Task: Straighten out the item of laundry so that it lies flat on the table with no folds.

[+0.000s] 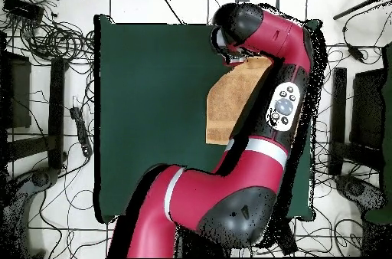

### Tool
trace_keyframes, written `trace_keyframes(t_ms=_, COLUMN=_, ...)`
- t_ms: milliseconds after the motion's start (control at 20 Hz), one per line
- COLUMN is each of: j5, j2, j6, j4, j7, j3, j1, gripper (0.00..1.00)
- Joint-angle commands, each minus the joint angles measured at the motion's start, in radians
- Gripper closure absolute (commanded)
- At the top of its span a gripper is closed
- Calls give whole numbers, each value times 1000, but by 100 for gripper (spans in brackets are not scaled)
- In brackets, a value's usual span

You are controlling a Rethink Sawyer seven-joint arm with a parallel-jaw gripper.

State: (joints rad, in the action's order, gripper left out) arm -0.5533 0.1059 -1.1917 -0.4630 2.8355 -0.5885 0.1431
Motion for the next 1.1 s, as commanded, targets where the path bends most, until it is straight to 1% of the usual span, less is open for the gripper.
trace_keyframes(t_ms=50, j5=21, j2=22, j6=45, j4=-103, j7=97, j3=95, j1=-37, gripper=100)
trace_keyframes(t_ms=150, j5=7, j2=32, j6=81, j4=-115, j7=115, j3=116, j1=-36, gripper=100)
trace_keyframes(t_ms=450, j5=8, j2=57, j6=106, j4=-103, j7=119, j3=119, j1=-35, gripper=100)
trace_keyframes(t_ms=850, j5=13, j2=69, j6=78, j4=-76, j7=117, j3=99, j1=-35, gripper=100)
trace_keyframes(t_ms=900, j5=13, j2=71, j6=70, j4=-71, j7=117, j3=95, j1=-34, gripper=0)
trace_keyframes(t_ms=1100, j5=16, j2=73, j6=58, j4=-62, j7=106, j3=91, j1=-32, gripper=0)
